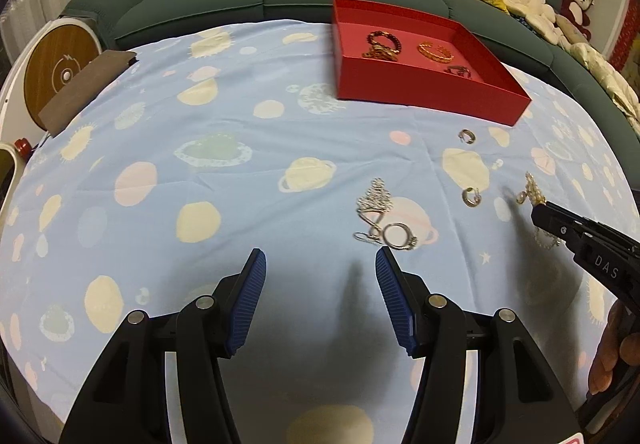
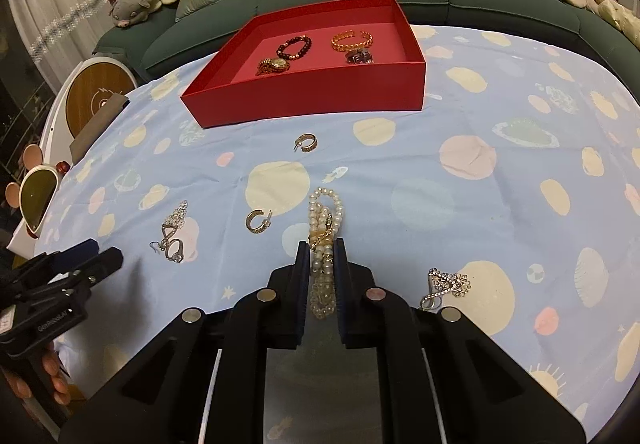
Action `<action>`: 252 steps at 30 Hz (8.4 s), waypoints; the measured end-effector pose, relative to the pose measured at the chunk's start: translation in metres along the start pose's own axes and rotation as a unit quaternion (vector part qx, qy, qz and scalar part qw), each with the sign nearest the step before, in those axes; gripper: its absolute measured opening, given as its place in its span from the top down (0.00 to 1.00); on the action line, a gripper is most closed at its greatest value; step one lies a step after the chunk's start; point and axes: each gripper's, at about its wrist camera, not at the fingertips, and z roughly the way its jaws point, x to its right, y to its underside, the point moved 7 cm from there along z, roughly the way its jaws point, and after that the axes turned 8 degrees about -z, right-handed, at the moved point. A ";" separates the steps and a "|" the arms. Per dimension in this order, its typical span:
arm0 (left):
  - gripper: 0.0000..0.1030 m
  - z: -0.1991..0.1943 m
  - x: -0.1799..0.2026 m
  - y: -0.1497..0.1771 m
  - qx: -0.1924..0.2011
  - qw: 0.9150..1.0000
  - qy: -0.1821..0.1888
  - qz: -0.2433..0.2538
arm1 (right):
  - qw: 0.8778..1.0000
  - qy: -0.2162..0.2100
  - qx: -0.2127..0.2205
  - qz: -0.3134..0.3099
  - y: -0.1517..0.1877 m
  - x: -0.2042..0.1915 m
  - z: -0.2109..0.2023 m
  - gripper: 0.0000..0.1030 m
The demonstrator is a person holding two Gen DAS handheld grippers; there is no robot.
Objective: Organize jewelry
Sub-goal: 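Grasp and lift pearl necklace with right tool while left tool approaches silver pendant, then carry pearl necklace in right tool while left tool carries silver ring over red tray, then open both tools to drop the necklace and ring into the red tray, then withdraw both tools from the tray toward the remaining pendants, then grasp gold chain pendant with right tool while left tool grasps silver pendant, then carry both pendants in both tools into the red tray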
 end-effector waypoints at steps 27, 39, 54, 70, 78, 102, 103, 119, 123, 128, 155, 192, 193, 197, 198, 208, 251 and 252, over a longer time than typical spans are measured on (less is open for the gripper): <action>0.80 0.039 0.055 0.002 0.034 0.997 -0.002 0.062 | 0.999 -0.028 0.012 0.032 0.002 0.018 -0.037 0.89; 0.81 0.017 0.048 -0.006 0.039 0.998 0.021 0.041 | 0.999 -0.026 0.029 0.031 -0.003 0.023 -0.052 0.89; 0.81 -0.123 0.066 -0.127 0.177 0.978 0.107 -0.029 | 0.989 -0.028 0.140 0.038 -0.084 0.027 -0.128 0.89; 0.80 -0.057 0.085 -0.217 0.125 0.987 0.089 -0.044 | 0.988 -0.032 0.146 0.045 -0.195 0.039 -0.086 0.89; 0.80 0.009 0.077 -0.215 0.070 0.994 0.060 -0.056 | 0.996 -0.045 0.074 0.027 -0.187 0.020 -0.012 0.89; 0.80 0.093 0.057 -0.201 -0.013 0.995 0.037 -0.094 | 0.998 -0.022 0.006 0.058 -0.166 0.032 0.072 0.89; 0.80 0.094 0.058 -0.200 -0.015 0.995 0.038 -0.093 | 0.998 -0.022 0.003 0.056 -0.166 0.031 0.073 0.89; 0.60 0.078 0.054 -0.204 0.003 0.993 0.041 -0.113 | 0.998 -0.021 0.029 0.053 -0.172 0.027 0.060 0.65; 0.60 0.062 0.051 -0.207 0.016 0.991 0.050 -0.123 | 0.997 -0.028 0.047 0.053 -0.178 0.026 0.041 0.65; 0.60 0.035 0.052 -0.207 0.037 0.992 0.054 -0.109 | 0.996 -0.031 0.068 0.047 -0.177 0.026 0.011 0.65; 0.44 0.026 -0.006 -0.047 0.024 0.998 0.008 -0.062 | 0.994 -0.008 -0.008 0.106 0.037 0.083 -0.024 0.56; 0.47 0.053 0.019 -0.026 0.048 0.998 -0.019 0.024 | 0.996 0.080 0.016 -0.021 0.038 0.060 -0.007 0.85; 0.48 0.053 0.019 -0.026 0.049 0.998 -0.018 0.024 | 0.996 0.079 0.016 -0.023 0.038 0.060 -0.007 0.86; 0.48 0.053 0.020 -0.028 0.051 0.998 -0.014 0.021 | 0.997 0.077 0.017 -0.026 0.038 0.059 -0.007 0.90; 0.48 0.054 0.020 -0.028 0.051 0.998 -0.015 0.022 | 0.997 0.076 0.017 -0.027 0.038 0.058 -0.006 0.91; 0.84 0.055 0.038 -0.029 0.050 0.998 -0.001 0.050 | 0.998 0.063 0.014 -0.023 0.038 0.052 -0.007 0.94; 0.84 -0.042 0.094 -0.259 0.147 0.982 0.113 -0.034 | 0.988 0.009 0.151 -0.001 -0.216 0.047 -0.049 0.94; 0.84 -0.034 0.094 -0.259 0.144 0.983 0.109 -0.035 | 0.989 0.009 0.145 0.001 -0.217 0.049 -0.041 0.94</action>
